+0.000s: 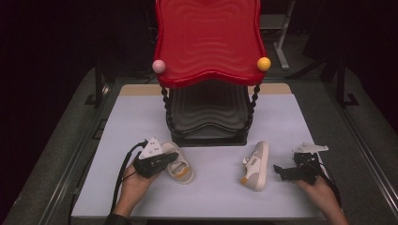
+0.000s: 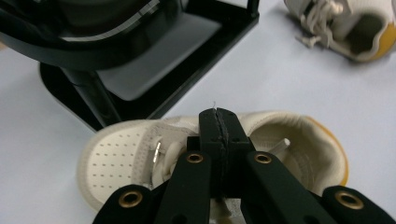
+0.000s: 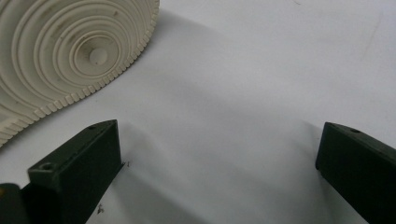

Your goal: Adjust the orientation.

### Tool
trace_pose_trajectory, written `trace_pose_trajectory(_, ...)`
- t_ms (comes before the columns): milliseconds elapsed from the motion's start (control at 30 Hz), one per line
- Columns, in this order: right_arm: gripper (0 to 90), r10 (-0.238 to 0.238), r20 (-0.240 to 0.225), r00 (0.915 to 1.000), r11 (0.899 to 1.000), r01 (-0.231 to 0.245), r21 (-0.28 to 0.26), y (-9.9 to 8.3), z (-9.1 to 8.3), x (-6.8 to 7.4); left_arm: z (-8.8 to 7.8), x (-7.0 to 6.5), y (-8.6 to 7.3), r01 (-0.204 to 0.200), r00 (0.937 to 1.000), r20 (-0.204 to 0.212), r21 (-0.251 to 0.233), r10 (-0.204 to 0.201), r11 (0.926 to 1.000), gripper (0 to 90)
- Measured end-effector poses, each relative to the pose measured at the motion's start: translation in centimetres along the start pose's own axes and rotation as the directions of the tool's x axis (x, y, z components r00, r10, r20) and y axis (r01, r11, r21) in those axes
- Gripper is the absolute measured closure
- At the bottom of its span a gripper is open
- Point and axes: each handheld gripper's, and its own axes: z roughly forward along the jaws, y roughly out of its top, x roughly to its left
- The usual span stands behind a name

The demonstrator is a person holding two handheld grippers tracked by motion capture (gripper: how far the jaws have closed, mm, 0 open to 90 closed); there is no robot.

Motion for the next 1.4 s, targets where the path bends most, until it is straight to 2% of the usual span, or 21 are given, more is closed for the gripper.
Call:
trace_pose_trajectory(67,0.0,0.000,0.000,1.0000,1.000,0.000,0.000,0.0,0.0,0.0,-1.1,-0.2,0.4,0.010,1.0000,0.000,-0.037,-0.010,0.9993,80.8)
trace_pose_trajectory(167,0.0,0.000,0.000,1.0000,1.000,0.000,0.000,0.0,0.0,0.0,-2.0,-0.5,0.5,0.011,0.9999,-0.002,-0.043,-0.011,0.9990,78.3)
trace_pose_trajectory(233,0.0,0.000,0.000,1.0000,1.000,0.000,0.000,0.0,0.0,0.0,-2.7,-1.0,0.5,0.024,0.9996,0.012,-0.061,-0.024,0.9979,77.6)
trace_pose_trajectory(333,0.0,0.000,0.000,1.0000,1.000,0.000,0.000,0.0,0.0,0.0,-3.3,-2.6,0.0,0.042,0.9972,0.064,-0.053,-0.038,0.9977,75.3)
trace_pose_trajectory(367,0.0,0.000,0.000,1.0000,1.000,0.000,0.000,0.0,0.0,0.0,-3.3,-2.6,0.0,0.042,0.9972,0.064,-0.053,-0.038,0.9977,74.0)
trace_pose_trajectory(400,0.0,0.000,0.000,1.0000,1.000,0.000,0.000,0.0,0.0,0.0,-3.1,-3.1,-0.1,0.048,0.9961,0.077,-0.050,-0.044,0.9976,74.0)
trace_pose_trajectory(433,0.0,0.000,0.000,1.0000,1.000,0.000,0.000,0.0,0.0,0.0,-2.3,-4.1,-0.3,0.037,0.9955,0.088,-0.027,-0.035,0.9989,70.5)
trace_pose_trajectory(467,0.0,0.000,0.000,1.0000,1.000,0.000,0.000,0.0,0.0,0.0,-2.3,-4.1,-0.3,0.037,0.9955,0.088,-0.027,-0.035,0.9989,69.3)
trace_pose_trajectory(567,0.0,0.001,0.000,1.0000,1.000,-0.001,0.001,0.0,0.0,0.0,-0.5,-5.2,-0.4,0.003,0.9981,0.061,0.008,-0.004,1.0000,64.4)
trace_pose_trajectory(667,0.0,0.002,0.000,1.0000,1.000,-0.002,0.001,0.0,0.0,0.0,0.3,-5.1,-0.4,0.001,0.9987,0.050,0.018,-0.001,0.9998,63.7)
trace_pose_trajectory(700,0.0,0.002,0.000,1.0000,1.000,-0.002,0.001,0.0,0.0,0.0,0.5,-5.1,-0.4,0.005,0.9985,0.055,0.020,-0.006,0.9998,64.0)
trace_pose_trajectory(733,0.0,0.002,-0.001,1.0000,1.000,-0.002,0.001,0.0,0.0,0.0,0.7,-5.0,-0.5,0.009,0.9978,0.066,0.025,-0.011,0.9996,71.0)
trace_pose_trajectory(900,0.0,0.002,0.000,1.0000,1.000,-0.002,0.000,0.0,0.0,0.0,0.8,-4.8,-0.3,0.017,0.9957,0.091,0.036,-0.021,0.9992,73.8)
trace_pose_trajectory(933,0.0,0.002,0.000,1.0000,1.000,-0.002,0.000,0.0,0.0,0.0,0.7,-5.0,-0.3,0.026,0.9919,0.124,0.036,-0.030,0.9990,74.1)
trace_pose_trajectory(1067,0.0,0.002,0.000,1.0000,1.000,-0.002,0.000,0.0,0.0,0.0,0.6,-5.8,-0.3,0.005,0.9886,0.150,0.042,-0.011,0.9991,74.2)
trace_pose_trajectory(1100,0.0,0.001,0.000,1.0000,1.000,-0.001,0.000,0.0,0.0,0.0,0.6,-6.5,-0.2,-0.012,0.9837,0.180,0.047,0.004,0.9988,74.2)
trace_pose_trajectory(1133,0.0,0.001,0.000,1.0000,1.000,-0.001,0.000,0.0,0.0,0.0,0.6,-6.9,-0.1,-0.023,0.9812,0.192,0.048,0.013,0.9986,74.2)
trace_pose_trajectory(1200,0.0,0.002,0.000,1.0000,1.000,-0.002,0.000,0.0,0.0,0.0,0.6,-7.4,-0.1,-0.026,0.9789,0.204,0.048,0.016,0.9985,74.2)
trace_pose_trajectory(1300,0.0,0.001,0.000,1.0000,1.000,-0.001,0.000,0.0,0.0,0.0,0.6,-8.6,0.0,-0.037,0.9708,0.239,0.048,0.024,0.9982,74.2)
trace_pose_trajectory(1333,0.0,0.001,0.000,1.0000,1.000,-0.001,0.000,0.0,0.0,0.0,0.5,-9.3,-0.1,-0.034,0.9671,0.253,0.033,0.024,0.9989,73.3)
trace_pose_trajectory(1400,0.0,0.001,0.000,1.0000,1.000,-0.001,0.001,0.0,0.0,0.0,0.5,-9.5,-0.1,-0.036,0.9668,0.254,0.027,0.028,0.9990,72.4)
